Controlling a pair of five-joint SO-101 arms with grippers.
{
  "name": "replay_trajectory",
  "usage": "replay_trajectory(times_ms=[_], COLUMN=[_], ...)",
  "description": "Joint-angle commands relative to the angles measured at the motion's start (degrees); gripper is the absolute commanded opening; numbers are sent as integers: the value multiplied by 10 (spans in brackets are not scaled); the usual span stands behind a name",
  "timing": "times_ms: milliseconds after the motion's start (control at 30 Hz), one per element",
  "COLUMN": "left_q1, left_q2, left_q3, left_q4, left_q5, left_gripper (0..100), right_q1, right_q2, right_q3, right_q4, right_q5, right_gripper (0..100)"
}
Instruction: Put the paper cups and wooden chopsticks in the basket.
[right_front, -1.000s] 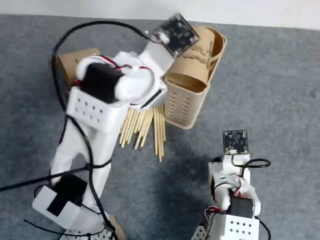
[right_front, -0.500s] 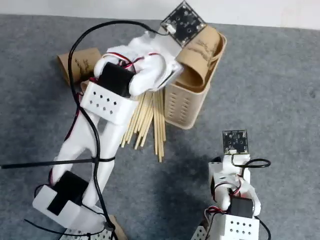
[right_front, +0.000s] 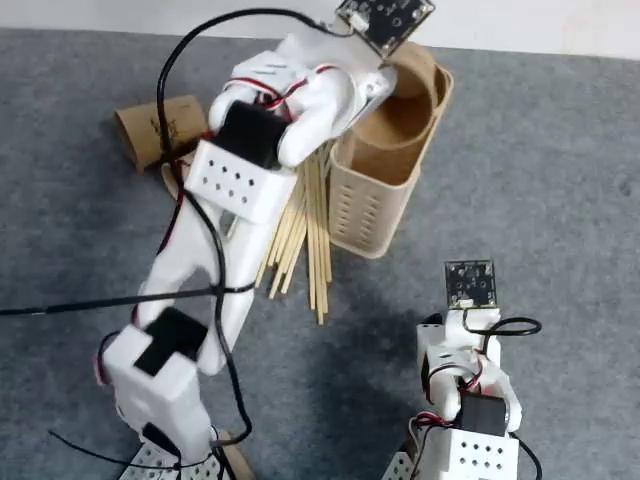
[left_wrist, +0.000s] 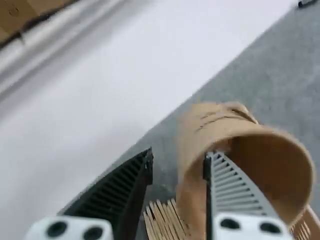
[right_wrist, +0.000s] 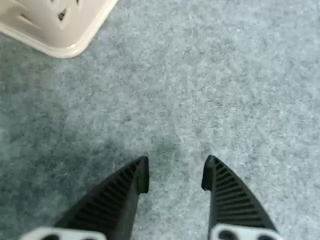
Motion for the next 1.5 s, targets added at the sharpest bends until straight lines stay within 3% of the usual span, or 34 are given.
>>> replay_trajectory(times_ms=[0, 333, 500, 667, 867, 1467], left_q1=[5, -28, -161, -305, -395, -355], left_q2=[36, 63, 67, 70, 70, 71], left_q3=[-104, -211, -269, -220, -14, 250], left_q4=[-6, 47, 192, 343, 311, 124], left_q5=[6, 6, 18, 47, 1, -11], left_gripper=[188, 165, 160, 161, 162, 162], right_q1=[-5, -6, -6, -6, -6, -6], right_q2=[-6, -6, -6, -6, -6, -6], right_q3=[5, 6, 6, 6, 6, 6], right_q4=[2, 2, 2, 2, 2, 3], right_q5=[-4, -4, -4, -4, -4, -4], right_gripper=[180, 180, 180, 180, 180, 180])
